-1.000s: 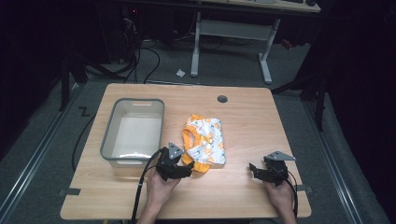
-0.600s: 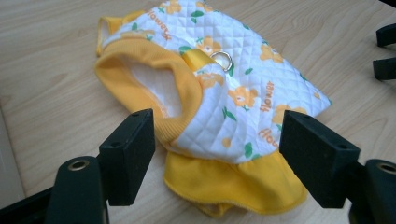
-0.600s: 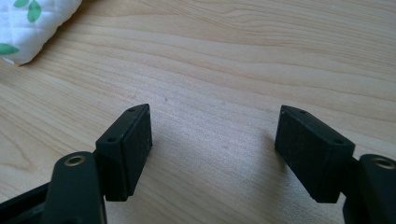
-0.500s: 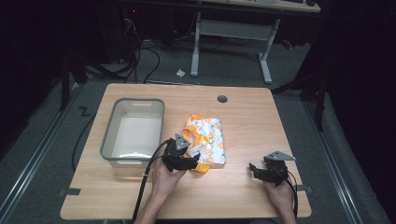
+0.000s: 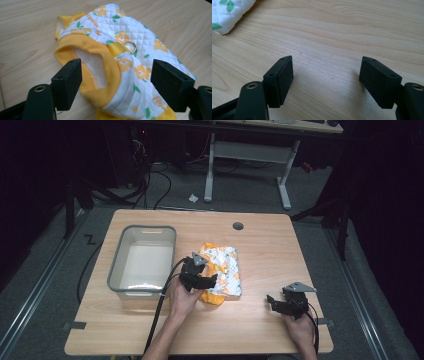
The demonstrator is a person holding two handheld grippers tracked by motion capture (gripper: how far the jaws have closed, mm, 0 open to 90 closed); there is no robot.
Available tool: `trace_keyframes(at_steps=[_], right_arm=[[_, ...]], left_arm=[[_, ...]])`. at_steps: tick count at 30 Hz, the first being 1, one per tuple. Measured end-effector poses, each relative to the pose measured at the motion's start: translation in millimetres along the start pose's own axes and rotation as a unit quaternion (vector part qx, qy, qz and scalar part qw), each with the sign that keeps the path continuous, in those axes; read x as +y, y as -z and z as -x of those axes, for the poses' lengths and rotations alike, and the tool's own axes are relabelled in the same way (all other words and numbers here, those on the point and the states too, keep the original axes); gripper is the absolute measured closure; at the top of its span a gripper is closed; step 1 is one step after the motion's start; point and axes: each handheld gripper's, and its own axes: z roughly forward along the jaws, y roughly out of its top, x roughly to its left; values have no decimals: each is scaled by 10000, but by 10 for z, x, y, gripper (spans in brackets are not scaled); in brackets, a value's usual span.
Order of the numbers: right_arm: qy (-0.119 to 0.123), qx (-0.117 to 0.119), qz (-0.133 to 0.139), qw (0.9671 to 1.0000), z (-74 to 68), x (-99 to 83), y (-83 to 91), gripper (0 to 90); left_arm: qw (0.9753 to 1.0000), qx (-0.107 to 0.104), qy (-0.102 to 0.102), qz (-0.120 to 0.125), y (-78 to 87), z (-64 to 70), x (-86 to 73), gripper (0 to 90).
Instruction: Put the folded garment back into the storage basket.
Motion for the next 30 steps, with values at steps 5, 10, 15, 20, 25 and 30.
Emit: trace_keyframes(at_steps=[5,10,15,20,25,30], right_arm=[[1,1,1,10000,0,0,0,276],[1,1,1,10000,0,0,0,276],[0,1,1,10000,0,0,0,276],[0,1,0,10000,0,0,0,276],[1,1,1,10000,0,0,0,276],[0,1,0,10000,0,0,0,276]], left_arm=[[9997,-17,173,179,-80,-27,63,270],[9993,-2,376,42,-228,-118,41,257],[9985,16,507,-219,-358,-157,-7,242],[9976,24,595,-358,-472,-188,-45,242],[9973,100,541,-484,-507,-207,-66,243],[9969,100,526,-581,-560,-211,-92,247]])
